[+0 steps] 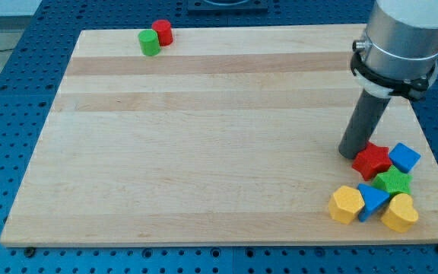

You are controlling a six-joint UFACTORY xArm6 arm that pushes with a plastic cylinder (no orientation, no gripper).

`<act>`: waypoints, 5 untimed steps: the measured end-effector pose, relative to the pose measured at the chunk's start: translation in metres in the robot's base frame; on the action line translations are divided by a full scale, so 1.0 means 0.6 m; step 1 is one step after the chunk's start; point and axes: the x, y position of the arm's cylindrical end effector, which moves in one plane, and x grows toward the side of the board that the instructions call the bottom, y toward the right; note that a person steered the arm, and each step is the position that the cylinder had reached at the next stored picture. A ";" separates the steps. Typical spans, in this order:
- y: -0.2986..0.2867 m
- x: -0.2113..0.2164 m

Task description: Push the green circle towards the red star

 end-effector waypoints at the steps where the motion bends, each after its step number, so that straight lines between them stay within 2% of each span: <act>1: 0.000 0.007; 2: -0.042 -0.013; 3: -0.152 -0.071; 5: -0.461 -0.112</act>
